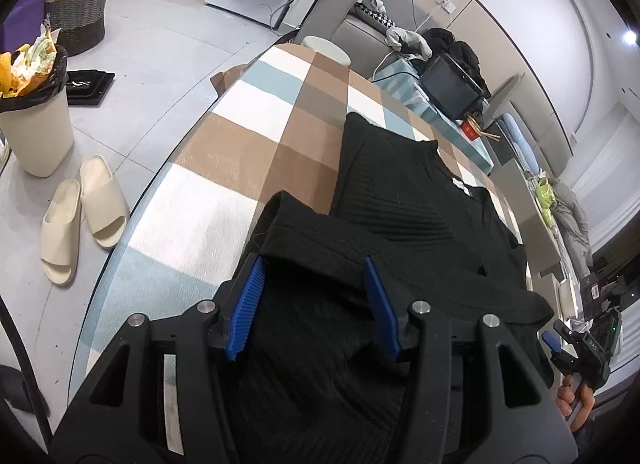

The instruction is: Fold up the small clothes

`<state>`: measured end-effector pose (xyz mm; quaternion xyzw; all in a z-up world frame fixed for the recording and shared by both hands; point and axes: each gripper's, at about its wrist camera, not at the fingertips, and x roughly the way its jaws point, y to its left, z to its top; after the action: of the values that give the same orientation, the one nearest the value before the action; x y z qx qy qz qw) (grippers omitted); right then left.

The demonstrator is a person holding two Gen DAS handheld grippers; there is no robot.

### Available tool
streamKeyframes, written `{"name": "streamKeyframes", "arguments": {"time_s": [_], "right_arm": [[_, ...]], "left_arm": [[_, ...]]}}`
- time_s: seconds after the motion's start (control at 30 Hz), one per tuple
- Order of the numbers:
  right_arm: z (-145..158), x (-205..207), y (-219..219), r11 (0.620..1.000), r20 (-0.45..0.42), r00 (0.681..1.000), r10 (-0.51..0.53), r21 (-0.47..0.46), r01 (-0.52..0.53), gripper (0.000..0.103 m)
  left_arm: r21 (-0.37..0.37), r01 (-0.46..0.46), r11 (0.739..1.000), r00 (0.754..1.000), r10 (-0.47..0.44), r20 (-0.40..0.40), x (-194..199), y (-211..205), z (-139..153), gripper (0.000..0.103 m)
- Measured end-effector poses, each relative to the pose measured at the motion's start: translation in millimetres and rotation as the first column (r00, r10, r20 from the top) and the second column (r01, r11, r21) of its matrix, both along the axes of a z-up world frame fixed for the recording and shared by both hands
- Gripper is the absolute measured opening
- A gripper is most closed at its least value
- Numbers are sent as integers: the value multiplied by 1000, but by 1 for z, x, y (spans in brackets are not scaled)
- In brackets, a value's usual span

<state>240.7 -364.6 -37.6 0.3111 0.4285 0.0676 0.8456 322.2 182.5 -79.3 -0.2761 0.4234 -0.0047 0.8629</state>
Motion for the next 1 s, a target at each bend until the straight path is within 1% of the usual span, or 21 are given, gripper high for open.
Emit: {"name": "streamKeyframes", "arguments": {"time_s": [0.07, 0.1, 0.13, 0.17, 0.23, 0.27, 0.3, 0.4, 0.47, 0.5, 0.53, 0.57, 0.6, 0.63, 0.67, 0.73, 0.87, 0.97, 1.0], "right_arm": [[-2, 6, -8, 999, -9, 999, -35, -4, 35, 49], [-4, 9, -10, 999, -7, 999, -39, 3, 39, 49], [-5, 12, -12, 999, -9, 999, -43, 5, 43, 49], [-7, 18, -14, 999, -16, 999, -50, -2, 50, 49], [-8, 25, -15, 998, -14, 998, -56, 2, 56, 48], [-8, 29, -14, 999, -7, 999, -50, -4, 50, 43], [-7, 34, -13, 999, -4, 999, -45, -16, 45, 40], [-9, 41, -11, 999, -43, 998, -36, -10, 35, 40], [-7, 36, -13, 999, -34, 999, -36, 4, 36, 41], [-5, 32, -15, 999, -26, 999, -37, 1, 37, 42], [-2, 26, -19, 999, -21, 999, -48, -9, 48, 43], [-1, 22, -21, 998, -16, 998, -58, -10, 57, 45], [1, 19, -26, 998, -9, 998, -69, -5, 69, 49], [1, 17, -29, 997, -6, 997, -76, 2, 76, 51], [0, 17, -33, 996, -7, 996, -84, 8, 84, 51], [-3, 22, -36, 996, -19, 996, -84, 26, 84, 51], [-7, 37, -28, 999, -24, 999, -43, 24, 43, 51], [-12, 48, -20, 1000, -33, 999, -26, 5, 26, 51], [-12, 50, -18, 1000, -36, 999, -25, -2, 25, 49]], "left_arm": [[-1, -3, 1000, 1000, 3, 0, 4, 2, 0, 32], [0, -3, 1000, 1000, 3, 4, 5, 2, 1, 28], [3, -3, 1000, 1000, 3, 9, 6, 2, 1, 17], [8, -3, 1000, 1000, 3, 13, 7, 3, 2, 11], [13, -5, 1000, 1000, 5, 29, 8, 3, 6, 5], [24, -6, 1000, 999, 5, 41, 9, 3, 10, 3], [30, -7, 1000, 999, 5, 47, 9, 3, 12, 2], [38, -9, 999, 999, 7, 45, 10, 4, 16, 2], [45, -11, 999, 1000, 10, 27, 10, 5, 17, 3], [49, -9, 999, 1000, 8, 18, 8, 6, 17, 4], [50, -3, 999, 1000, 2, 11, 7, 6, 17, 10], [49, 3, 999, 1000, -4, 6, 6, 5, 18, 21], [49, 4, 999, 1000, -4, 7, 4, 5, 18, 26], [54, 3, 999, 1000, -4, 10, 3, 4, 20, 39], [61, 3, 998, 1000, -4, 17, 3, 3, 22, 49], [70, 8, 997, 1000, -9, 21, 3, 0, 24, 57], [55, 11, 998, 1000, -11, 8, 6, -1, 27, 59], [69, -1, 998, 1000, 0, 15, 14, -1, 25, 59], [72, -12, 997, 1000, 12, 7, 18, 1, 24, 59]]}}
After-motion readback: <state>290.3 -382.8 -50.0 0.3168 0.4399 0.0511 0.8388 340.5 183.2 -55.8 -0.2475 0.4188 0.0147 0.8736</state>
